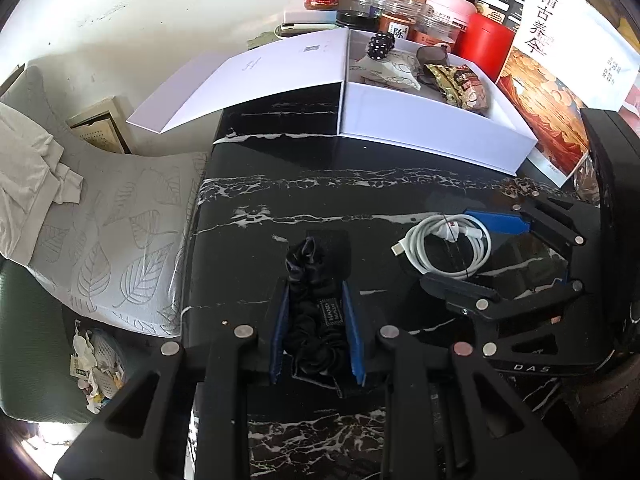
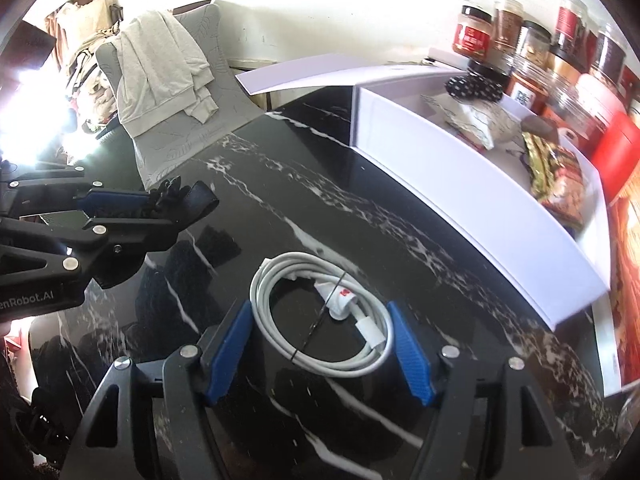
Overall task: Organize objects
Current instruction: 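Close right gripper on the white coiled cable while left gripper holds the black scrunchie, then lift the black scrunchie with left gripper while right gripper lifts the white cable toward the box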
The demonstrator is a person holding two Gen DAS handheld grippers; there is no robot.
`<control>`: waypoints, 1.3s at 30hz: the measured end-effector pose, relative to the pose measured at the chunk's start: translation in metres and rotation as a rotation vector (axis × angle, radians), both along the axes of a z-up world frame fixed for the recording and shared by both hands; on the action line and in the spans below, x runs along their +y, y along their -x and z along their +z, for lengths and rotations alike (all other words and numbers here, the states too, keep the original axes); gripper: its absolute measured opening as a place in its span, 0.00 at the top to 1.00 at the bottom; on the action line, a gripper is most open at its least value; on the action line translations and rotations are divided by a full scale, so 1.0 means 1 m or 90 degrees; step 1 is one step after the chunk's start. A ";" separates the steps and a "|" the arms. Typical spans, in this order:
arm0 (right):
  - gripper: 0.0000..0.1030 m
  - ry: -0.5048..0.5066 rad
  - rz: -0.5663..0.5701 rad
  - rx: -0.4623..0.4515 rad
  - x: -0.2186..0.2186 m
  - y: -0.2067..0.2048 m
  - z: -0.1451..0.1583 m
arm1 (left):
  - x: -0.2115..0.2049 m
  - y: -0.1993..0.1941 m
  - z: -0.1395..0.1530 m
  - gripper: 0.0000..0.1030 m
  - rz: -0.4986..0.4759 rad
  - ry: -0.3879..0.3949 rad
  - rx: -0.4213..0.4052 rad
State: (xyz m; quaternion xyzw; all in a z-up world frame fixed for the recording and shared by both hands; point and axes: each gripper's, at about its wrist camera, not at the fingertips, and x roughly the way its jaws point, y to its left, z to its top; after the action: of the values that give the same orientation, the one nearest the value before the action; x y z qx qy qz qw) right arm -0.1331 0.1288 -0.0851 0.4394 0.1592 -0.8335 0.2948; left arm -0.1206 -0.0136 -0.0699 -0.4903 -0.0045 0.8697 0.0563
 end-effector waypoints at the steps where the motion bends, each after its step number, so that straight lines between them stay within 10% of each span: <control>1: 0.32 -0.001 -0.005 -0.001 0.006 -0.003 0.000 | 0.005 -0.003 0.000 0.77 -0.006 -0.001 -0.001; 20: 0.32 -0.020 -0.114 -0.017 0.116 -0.061 0.004 | 0.114 -0.028 -0.010 0.77 -0.109 -0.011 -0.015; 39: 0.33 -0.002 -0.130 0.005 0.123 -0.068 0.004 | 0.128 -0.032 -0.015 0.76 -0.104 0.019 -0.014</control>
State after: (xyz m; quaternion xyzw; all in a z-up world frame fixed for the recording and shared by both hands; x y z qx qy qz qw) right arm -0.0653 0.2515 -0.0808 0.4506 0.1156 -0.8607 0.2069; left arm -0.0888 0.1141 -0.0845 -0.4993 0.0480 0.8569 0.1193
